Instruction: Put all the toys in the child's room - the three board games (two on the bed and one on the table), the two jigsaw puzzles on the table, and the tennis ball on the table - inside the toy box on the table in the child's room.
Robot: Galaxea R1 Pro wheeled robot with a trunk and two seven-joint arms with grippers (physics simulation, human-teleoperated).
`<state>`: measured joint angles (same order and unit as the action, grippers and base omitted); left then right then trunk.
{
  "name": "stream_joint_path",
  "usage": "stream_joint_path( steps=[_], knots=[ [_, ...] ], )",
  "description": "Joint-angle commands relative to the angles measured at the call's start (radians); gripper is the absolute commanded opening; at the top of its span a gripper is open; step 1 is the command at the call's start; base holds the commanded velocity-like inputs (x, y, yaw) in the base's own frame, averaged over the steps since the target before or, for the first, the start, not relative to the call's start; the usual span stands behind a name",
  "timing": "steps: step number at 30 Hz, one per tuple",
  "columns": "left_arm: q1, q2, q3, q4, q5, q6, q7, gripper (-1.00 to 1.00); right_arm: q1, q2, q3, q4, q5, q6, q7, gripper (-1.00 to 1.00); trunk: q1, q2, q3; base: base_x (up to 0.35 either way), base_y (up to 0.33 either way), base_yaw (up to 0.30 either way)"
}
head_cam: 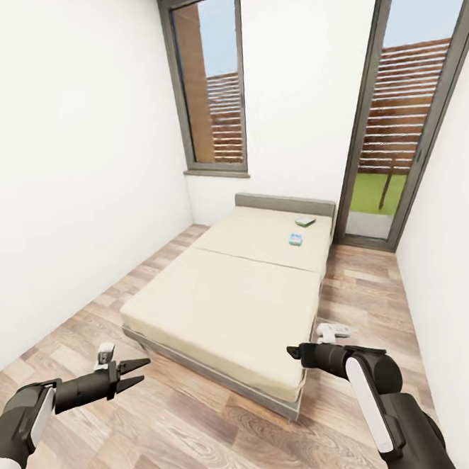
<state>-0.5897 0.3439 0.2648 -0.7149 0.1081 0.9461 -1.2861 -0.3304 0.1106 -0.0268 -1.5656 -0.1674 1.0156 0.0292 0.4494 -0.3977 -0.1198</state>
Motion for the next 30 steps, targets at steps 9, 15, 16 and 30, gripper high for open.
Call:
stream_joint_path(
  steps=[9, 15, 16, 30],
  knots=[
    [-0.001, 0.001, 0.001, 0.0, 0.001, 0.008, -0.001, 1.0, -0.001, 0.001, -0.002, 0.002, -0.001, 0.004, 0.003, 1.0, 0.001, -0.002, -0.017, 0.045, -0.173, 0.02],
    [-0.001, 0.001, 0.0, -0.001, 0.001, 0.008, 0.001, 1.0, -0.001, 0.001, -0.002, 0.002, -0.001, 0.004, 0.003, 1.0, 0.001, -0.002, -0.027, 0.038, -0.028, 0.002],
    [-0.001, 0.001, 0.0, -0.001, 0.001, 0.008, 0.001, 1.0, -0.001, 0.001, -0.002, 0.002, -0.001, 0.004, 0.003, 1.0, 0.001, -0.002, -0.028, 0.013, -0.009, 0.001],
    [-0.001, -0.001, -0.001, -0.001, 0.001, 0.008, 0.002, 1.0, -0.001, 0.001, -0.001, 0.002, 0.0, 0.004, 0.003, 1.0, 0.001, -0.002, -0.051, 0.002, -0.002, 0.0]
  ],
)
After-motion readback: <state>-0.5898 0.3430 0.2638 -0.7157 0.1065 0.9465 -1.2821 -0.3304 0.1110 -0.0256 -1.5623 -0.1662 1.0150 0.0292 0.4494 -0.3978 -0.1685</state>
